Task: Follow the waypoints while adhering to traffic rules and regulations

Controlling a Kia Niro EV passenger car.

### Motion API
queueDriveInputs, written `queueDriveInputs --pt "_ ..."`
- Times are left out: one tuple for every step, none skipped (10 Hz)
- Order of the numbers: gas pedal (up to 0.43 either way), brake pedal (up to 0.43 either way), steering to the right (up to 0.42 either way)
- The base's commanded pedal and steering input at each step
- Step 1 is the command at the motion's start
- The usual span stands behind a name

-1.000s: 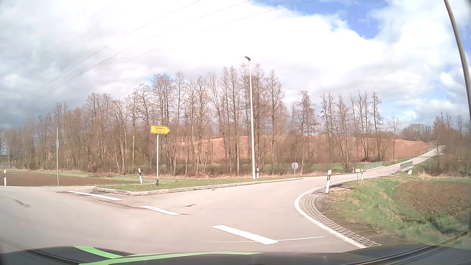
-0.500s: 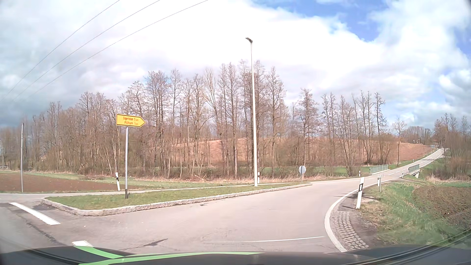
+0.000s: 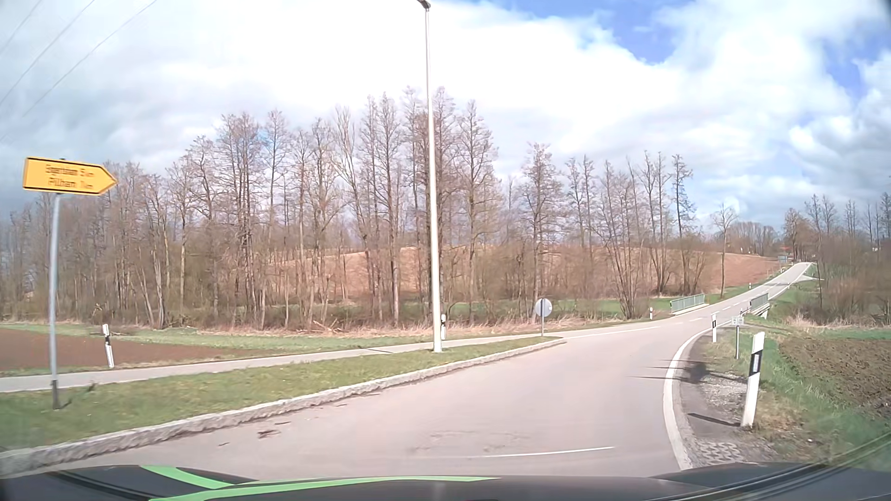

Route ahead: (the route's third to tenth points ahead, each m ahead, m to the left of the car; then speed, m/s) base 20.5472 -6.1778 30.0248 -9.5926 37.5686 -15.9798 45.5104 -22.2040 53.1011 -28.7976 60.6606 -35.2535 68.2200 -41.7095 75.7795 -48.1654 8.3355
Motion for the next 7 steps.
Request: queueDriveInputs --pt "0.189 0.000 0.151" --pt "0.189 0.000 0.161" --pt "0.189 0.000 0.165" --pt "0.189 0.000 0.167" --pt "0.189 0.000 0.169" --pt "0.189 0.000 0.169" --pt "0.189 0.000 0.167"
